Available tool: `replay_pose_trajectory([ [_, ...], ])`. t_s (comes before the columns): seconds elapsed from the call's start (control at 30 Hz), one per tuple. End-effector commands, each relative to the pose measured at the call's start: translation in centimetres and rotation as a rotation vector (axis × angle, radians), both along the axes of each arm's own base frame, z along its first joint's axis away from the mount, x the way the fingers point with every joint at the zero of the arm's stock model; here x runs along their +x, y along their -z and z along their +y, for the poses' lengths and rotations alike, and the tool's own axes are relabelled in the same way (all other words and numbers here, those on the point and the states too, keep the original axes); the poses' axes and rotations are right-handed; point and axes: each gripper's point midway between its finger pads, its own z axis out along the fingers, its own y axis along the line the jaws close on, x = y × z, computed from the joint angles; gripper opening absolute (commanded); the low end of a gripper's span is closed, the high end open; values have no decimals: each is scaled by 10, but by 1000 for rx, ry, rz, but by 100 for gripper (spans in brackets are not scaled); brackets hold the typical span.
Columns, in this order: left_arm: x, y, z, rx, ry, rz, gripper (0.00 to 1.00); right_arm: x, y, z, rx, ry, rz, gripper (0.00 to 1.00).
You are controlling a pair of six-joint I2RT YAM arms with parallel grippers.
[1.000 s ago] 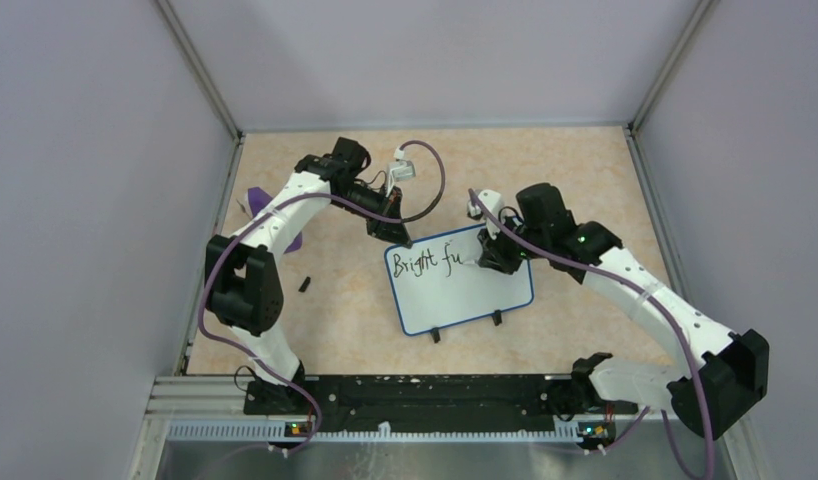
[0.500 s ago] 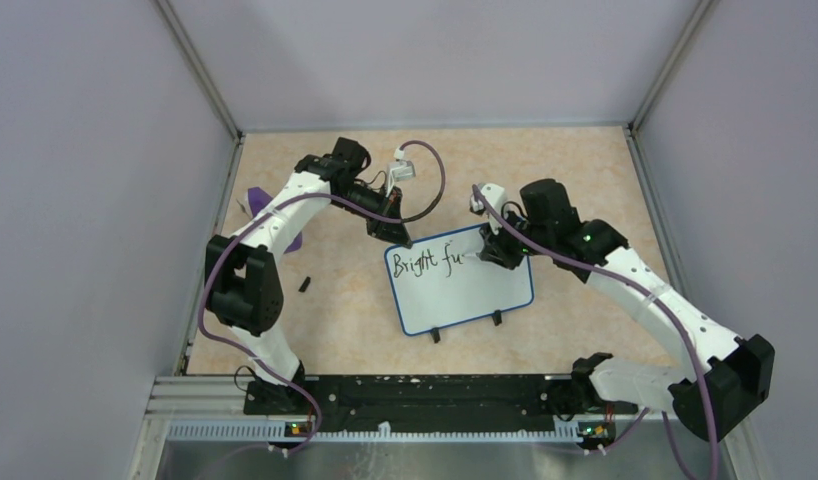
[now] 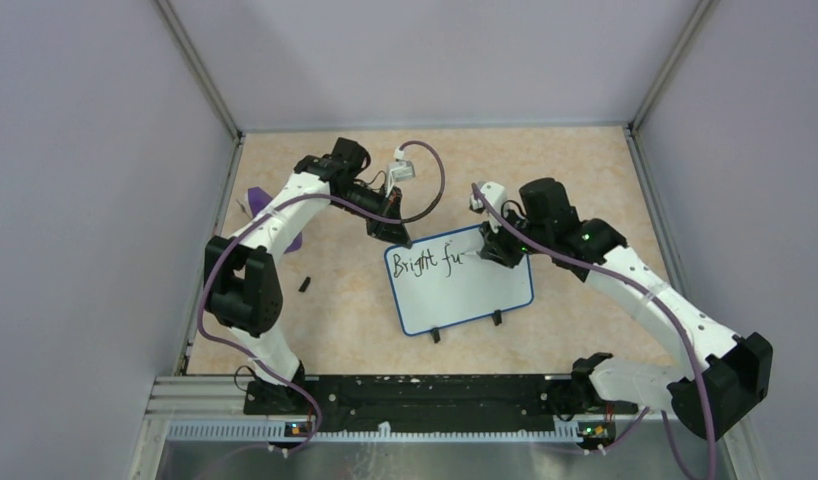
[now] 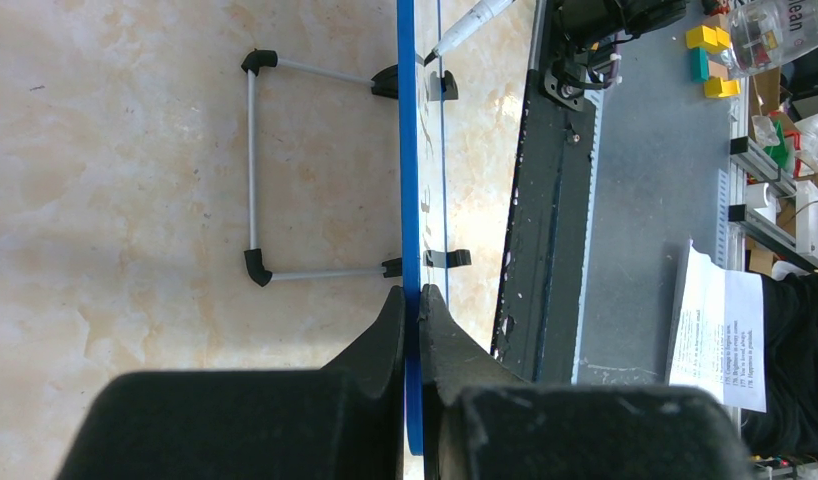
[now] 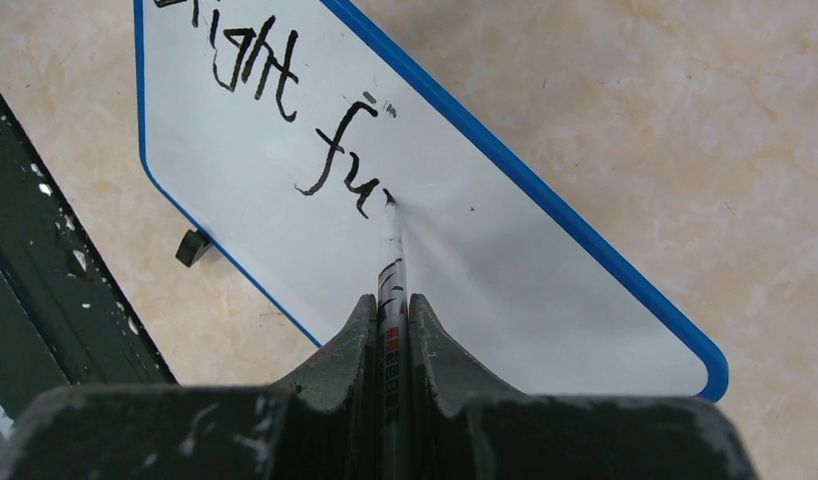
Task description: Write a sentence on the whiteboard
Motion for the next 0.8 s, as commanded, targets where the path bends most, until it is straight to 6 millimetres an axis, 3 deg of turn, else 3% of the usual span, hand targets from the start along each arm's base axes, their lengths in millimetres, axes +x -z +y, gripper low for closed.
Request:
replay_pose_trajectory([
  [0.0,-7,-10,0,-20,11,-24,0,13,-21,-14,-4,55,-84,0],
  [0.23,-7,-10,-1,-21,11,-25,0,11,-25,-15,2,50,-82,0],
  [0.5,-7,-11,-1,-25,13,-24,0,1,-39,0,69,-26,-64,0],
  [0.77,-8,-11,-1,-22,13,-26,0,12,-38,2,69,3,-73,0],
])
